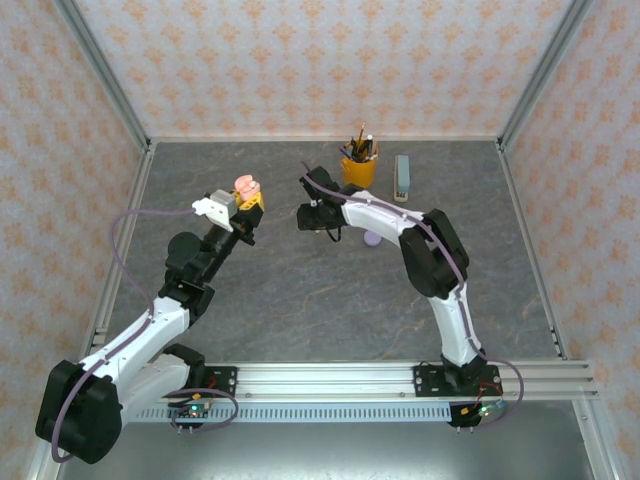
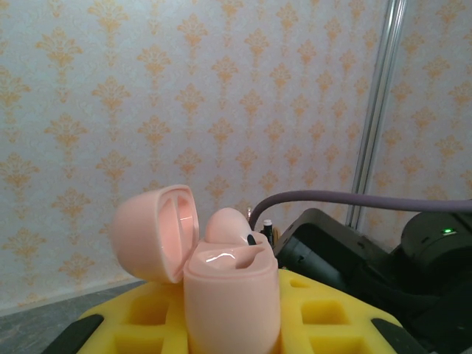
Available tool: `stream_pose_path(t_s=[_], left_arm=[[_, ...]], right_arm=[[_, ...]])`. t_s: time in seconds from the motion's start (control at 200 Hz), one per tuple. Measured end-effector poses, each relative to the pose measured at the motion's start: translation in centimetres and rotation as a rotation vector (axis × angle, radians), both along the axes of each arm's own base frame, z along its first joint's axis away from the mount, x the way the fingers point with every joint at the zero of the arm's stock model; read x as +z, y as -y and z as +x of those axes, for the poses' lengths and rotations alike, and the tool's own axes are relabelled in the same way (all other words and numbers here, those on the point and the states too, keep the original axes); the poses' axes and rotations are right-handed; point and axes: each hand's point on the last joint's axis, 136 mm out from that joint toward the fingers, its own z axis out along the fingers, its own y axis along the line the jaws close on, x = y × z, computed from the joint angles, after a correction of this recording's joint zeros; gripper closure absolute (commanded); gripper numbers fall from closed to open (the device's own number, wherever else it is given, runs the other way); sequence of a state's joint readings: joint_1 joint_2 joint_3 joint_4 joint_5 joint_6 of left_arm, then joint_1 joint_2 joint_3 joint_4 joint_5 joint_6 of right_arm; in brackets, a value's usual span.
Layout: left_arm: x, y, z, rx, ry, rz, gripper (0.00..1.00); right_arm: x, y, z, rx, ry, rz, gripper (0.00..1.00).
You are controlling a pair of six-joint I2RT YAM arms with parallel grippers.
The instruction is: Insert the wireless bluetooth earbuds into the charging case
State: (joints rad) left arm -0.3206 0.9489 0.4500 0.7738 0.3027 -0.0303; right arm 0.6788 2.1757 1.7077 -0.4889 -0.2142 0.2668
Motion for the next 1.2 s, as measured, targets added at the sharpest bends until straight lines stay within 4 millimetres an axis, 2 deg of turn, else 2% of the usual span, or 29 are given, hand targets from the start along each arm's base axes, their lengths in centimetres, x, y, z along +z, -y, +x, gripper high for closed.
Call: stream_pose_path(t_s=[0.135,0.265,0.601,0.756,0.906,1.056,1.196], left_arm=[[0.0,-0.1,0.0,0.003,-0.002,-0.004,1.0],[0.0,-0.1,0.0,0.003,-0.004,-0.008,1.0],[0.0,-0.1,0.0,0.0,-0.011,-0.024,1.0],[0.0,-0.1,0.0,0.0,-0.011,-0.024,1.0],[0.0,-0.1,0.0,0.0,-0.01,-0.025,1.0],[0.0,-0.1,0.0,0.0,-0.011,-0.025,1.0],[0.0,-0.1,0.0,0.003,-0.011,-0.026,1.0]], right_arm=[[-1.6,0.0,1.3,-0.014,-0.029,-0.004,0.52],[-3.0,0.4,1.8,-0.021,-0.065,-0.014,0.53],[-3.1,0.4,1.2,-0.013,-0.084,0.006,0.56],[-3.1,0.9,-0.8,-0.01,-0.121,0.048,0.58],[-3.1,1.6,-3.7,-0.013,-0.173,0.098,0.59],[-2.9,2.3,-6.7,-0.02,-0.204,0.091,0.54],[-2.0,2.5,-6.9,-0.053,-0.166,0.065,0.51]])
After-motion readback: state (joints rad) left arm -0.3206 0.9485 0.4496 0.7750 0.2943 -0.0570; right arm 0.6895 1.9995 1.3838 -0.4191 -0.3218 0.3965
